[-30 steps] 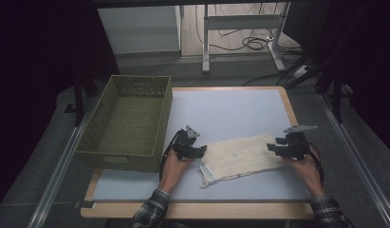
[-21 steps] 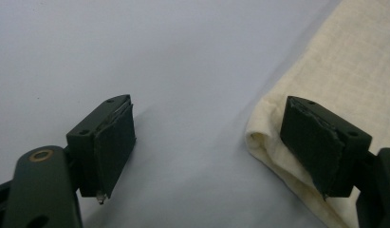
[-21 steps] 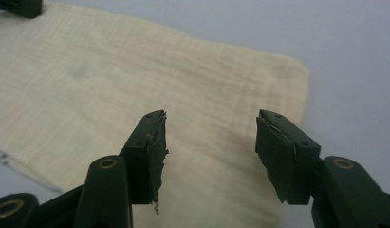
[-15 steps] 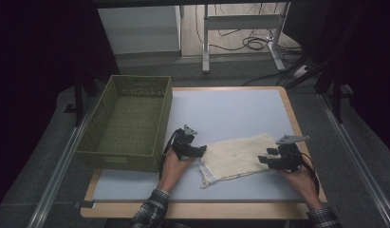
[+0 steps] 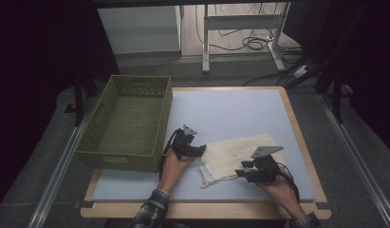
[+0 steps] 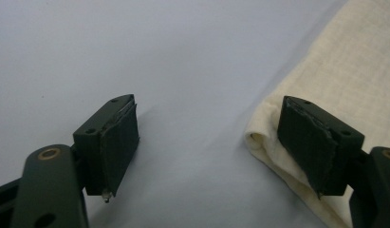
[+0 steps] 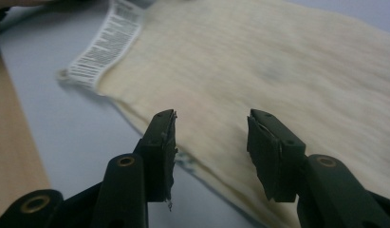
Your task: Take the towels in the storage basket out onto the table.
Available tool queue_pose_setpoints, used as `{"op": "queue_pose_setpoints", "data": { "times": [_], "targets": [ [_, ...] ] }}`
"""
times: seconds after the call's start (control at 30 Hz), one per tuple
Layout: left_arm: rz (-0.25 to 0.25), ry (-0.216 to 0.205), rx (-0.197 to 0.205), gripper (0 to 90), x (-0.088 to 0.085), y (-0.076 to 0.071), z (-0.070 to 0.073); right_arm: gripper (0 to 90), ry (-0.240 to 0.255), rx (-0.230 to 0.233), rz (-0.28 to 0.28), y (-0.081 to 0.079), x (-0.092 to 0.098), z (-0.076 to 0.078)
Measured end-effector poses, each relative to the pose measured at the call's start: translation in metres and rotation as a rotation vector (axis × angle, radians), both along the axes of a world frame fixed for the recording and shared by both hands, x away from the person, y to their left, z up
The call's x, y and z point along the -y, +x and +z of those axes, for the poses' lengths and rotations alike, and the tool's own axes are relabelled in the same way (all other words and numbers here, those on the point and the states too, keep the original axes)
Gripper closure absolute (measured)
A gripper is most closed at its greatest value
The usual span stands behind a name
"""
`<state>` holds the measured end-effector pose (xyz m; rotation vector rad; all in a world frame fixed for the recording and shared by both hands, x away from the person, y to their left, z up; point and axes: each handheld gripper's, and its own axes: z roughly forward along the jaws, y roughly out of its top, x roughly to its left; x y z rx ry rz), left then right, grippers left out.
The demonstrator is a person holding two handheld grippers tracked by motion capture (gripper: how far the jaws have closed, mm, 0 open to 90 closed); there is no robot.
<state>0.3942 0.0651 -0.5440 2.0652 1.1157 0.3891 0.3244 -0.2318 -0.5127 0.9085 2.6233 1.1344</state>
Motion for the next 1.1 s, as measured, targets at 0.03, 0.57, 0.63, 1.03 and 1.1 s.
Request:
{"op": "queue_pose_setpoints", "data": {
  "times": [0.03,0.57,0.63,1.03,1.1],
  "targets": [
    [0.000,0.001,0.000,22.2,0.000,0.000,0.000,52.8,-0.001,-0.004,0.014,-0.002,-0.005,0.000],
    [0.008,0.000,0.002,24.0,-0.001,0.000,0.000,53.2,-0.004,-0.040,0.181,-0.021,-0.086,-0.002],
    [0.010,0.001,0.003,24.7,-0.001,0.000,0.000,53.2,-0.007,-0.040,0.191,-0.022,-0.094,-0.003],
    [0.013,-0.001,0.014,30.1,-0.001,-0.001,0.000,63.5,-0.125,0.097,0.172,-0.031,-0.115,-0.014],
    [-0.040,-0.008,0.032,41.1,0.000,-0.003,0.001,73.1,-0.126,0.095,0.159,-0.031,-0.116,-0.014]
  ]
}}
